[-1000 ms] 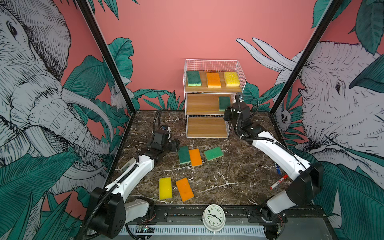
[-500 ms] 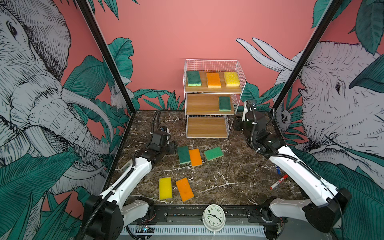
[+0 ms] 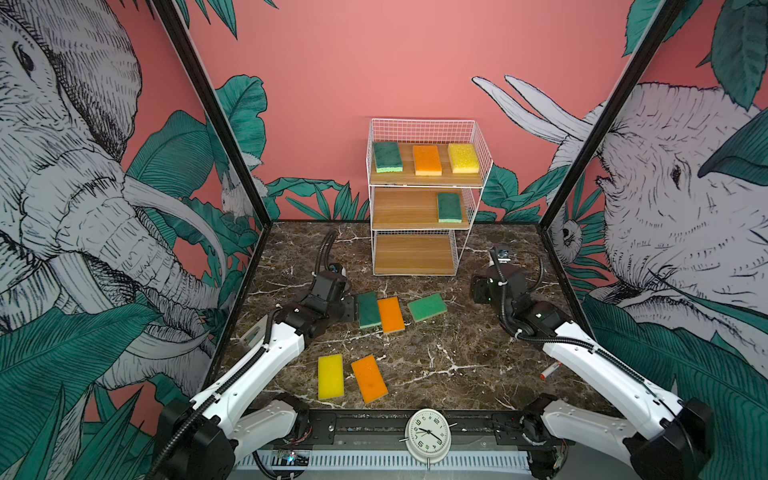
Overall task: Place and organize the cleaning sponges onto the shelf
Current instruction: 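Withdraw the right gripper from the shelf while the left gripper moves toward the table sponges, then lower the left gripper over the orange sponge and close on it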
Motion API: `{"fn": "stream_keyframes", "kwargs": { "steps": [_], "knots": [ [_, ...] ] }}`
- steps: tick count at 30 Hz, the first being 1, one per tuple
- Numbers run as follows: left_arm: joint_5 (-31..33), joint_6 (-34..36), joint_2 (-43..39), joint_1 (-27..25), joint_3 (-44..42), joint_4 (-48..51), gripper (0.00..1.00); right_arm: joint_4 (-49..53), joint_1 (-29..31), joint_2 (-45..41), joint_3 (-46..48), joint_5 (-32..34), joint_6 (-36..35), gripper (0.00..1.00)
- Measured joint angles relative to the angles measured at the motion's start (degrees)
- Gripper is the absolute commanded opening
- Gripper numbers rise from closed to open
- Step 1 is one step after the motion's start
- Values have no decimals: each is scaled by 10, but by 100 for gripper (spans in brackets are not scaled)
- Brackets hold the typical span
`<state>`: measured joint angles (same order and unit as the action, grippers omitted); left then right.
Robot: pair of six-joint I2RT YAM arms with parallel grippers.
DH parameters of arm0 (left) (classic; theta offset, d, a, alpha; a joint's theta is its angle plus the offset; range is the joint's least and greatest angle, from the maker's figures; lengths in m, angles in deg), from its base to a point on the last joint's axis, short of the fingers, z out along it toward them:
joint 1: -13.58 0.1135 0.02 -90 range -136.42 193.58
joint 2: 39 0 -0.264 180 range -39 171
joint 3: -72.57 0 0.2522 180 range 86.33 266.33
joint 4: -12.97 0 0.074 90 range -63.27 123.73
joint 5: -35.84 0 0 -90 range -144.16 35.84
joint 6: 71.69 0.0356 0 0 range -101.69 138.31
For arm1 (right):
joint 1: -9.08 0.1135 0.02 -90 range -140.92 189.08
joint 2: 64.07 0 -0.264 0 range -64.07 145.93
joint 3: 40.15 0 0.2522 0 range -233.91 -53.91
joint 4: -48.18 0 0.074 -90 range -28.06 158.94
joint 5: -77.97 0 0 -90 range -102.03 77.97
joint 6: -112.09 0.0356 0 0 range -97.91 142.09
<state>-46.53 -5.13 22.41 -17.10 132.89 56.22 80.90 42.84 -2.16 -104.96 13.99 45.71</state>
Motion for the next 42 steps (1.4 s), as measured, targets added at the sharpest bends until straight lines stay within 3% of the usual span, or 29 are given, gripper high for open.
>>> {"fn": "stream_keyframes", "kwargs": {
  "steps": [6, 16, 32, 42],
  "knots": [
    [10, -38, -4, -24, -48, -7, 71, -7, -21, 2, 38, -39, 9, 89],
    [23, -68, 66, -67, -98, -71, 72, -43, -87, 11, 103, -115, 39, 88],
    [45, -102, 179, -117, -65, -134, 73, -71, -106, 26, 126, -158, 58, 89],
    [44, -158, 226, -184, -24, -172, 76, -72, -110, 25, 131, -160, 60, 89]
  ]
}}
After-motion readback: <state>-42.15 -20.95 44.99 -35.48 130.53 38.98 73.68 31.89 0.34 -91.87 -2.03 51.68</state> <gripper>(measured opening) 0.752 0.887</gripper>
